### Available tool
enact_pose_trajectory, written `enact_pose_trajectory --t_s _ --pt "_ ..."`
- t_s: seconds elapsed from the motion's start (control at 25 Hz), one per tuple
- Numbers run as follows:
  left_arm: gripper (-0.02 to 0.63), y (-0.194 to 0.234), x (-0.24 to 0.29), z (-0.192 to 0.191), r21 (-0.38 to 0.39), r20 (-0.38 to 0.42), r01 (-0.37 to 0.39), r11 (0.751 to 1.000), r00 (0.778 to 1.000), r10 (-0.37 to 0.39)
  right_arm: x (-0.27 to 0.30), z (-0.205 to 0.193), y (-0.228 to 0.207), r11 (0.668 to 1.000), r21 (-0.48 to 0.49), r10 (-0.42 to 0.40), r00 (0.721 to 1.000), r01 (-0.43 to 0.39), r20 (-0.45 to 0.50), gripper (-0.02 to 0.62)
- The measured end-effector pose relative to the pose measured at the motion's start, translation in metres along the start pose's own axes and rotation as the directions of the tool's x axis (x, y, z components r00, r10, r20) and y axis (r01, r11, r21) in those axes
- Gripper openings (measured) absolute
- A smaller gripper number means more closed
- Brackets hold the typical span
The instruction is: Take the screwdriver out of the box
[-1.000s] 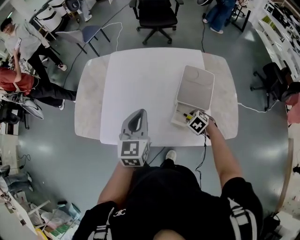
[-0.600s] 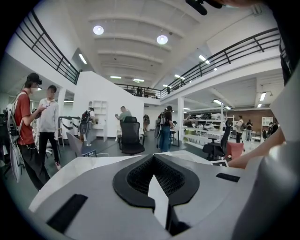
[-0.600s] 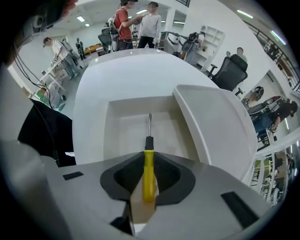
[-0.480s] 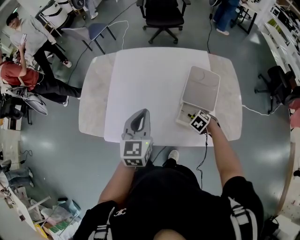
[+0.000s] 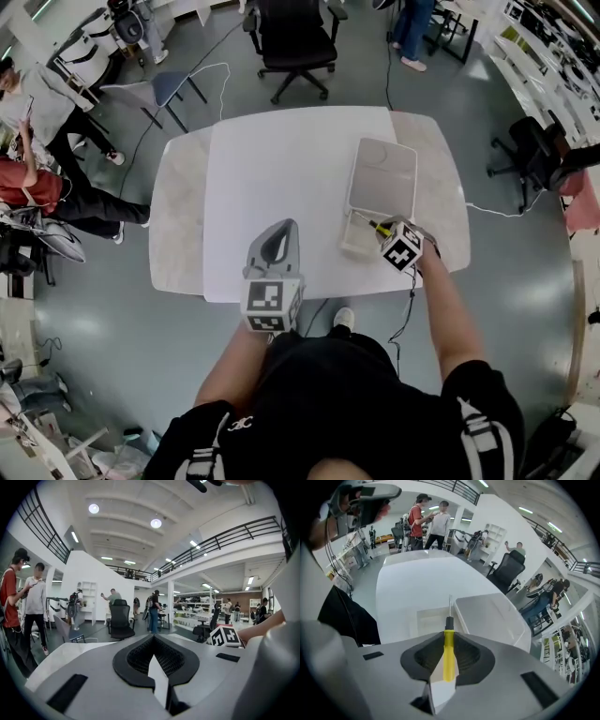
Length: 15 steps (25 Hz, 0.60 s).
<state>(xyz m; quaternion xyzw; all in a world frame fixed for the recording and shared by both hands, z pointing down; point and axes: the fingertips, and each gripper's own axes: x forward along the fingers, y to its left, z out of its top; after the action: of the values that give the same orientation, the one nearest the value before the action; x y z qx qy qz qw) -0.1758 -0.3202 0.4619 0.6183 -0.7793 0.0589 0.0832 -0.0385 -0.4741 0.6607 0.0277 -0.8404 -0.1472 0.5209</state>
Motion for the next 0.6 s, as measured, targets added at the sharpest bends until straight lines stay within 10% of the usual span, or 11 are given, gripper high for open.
enact_pose_trajectory --t_s 0.36,0.6 --pt "0.014 -0.024 0.013 0.019 0.026 0.045 0.109 0.994 0.993 -0.11 -0.07 0.02 -0.02 0.976 0.152 -0.18 0.968 0.154 0.177 0.066" --pt "0.014 -0.046 0.022 0.023 0.052 0.056 0.181 0.982 0.981 -0.184 -0.13 0.035 -0.036 0.924 0.302 -0.335 0.88 0.236 0.336 0.066"
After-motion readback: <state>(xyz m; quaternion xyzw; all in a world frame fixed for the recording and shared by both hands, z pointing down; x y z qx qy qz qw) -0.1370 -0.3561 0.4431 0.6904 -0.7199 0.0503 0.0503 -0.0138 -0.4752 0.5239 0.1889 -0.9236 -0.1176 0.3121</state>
